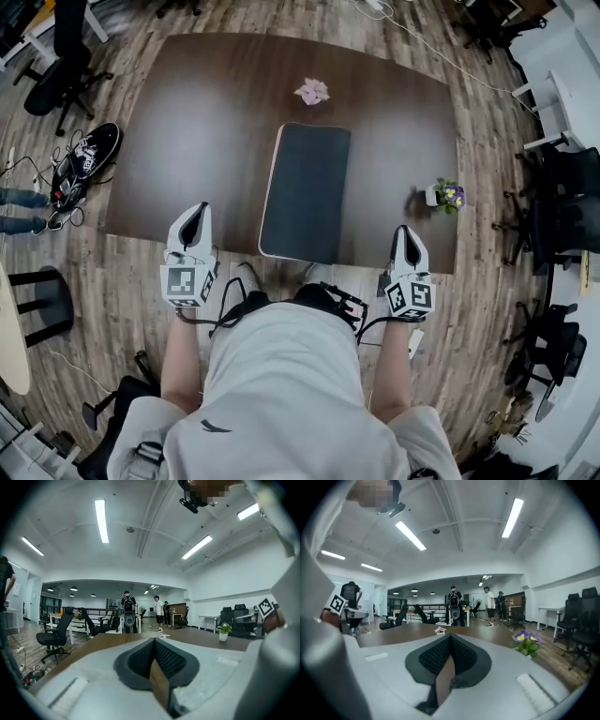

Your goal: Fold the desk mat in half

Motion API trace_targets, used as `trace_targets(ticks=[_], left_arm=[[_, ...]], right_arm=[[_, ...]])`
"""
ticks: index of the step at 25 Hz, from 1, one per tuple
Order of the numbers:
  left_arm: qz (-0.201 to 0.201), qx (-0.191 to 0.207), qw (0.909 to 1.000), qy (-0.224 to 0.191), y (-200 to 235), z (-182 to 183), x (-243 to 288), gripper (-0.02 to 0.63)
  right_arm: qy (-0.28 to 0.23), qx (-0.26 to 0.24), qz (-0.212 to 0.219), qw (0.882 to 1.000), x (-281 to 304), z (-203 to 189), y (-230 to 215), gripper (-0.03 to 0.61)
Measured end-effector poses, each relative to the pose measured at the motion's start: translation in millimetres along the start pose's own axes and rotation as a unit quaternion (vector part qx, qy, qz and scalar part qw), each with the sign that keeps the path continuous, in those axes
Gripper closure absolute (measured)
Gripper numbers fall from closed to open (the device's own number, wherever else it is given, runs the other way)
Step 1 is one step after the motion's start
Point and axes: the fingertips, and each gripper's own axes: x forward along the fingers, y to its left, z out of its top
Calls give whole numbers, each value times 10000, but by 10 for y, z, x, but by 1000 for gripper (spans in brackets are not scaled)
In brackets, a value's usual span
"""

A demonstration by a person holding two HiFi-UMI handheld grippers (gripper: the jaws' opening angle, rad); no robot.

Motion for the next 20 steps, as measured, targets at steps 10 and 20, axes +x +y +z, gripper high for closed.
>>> trace_targets(ticks=[10, 20], left_arm=[[-49, 82, 10000, -13, -276, 64, 62, 607], [-69, 106, 9999, -1, -367, 63, 75, 607]], right_arm=[[-97, 61, 166, 9998, -88, 97, -152, 578], [-166, -230, 461, 9985, -30, 248, 128, 578]])
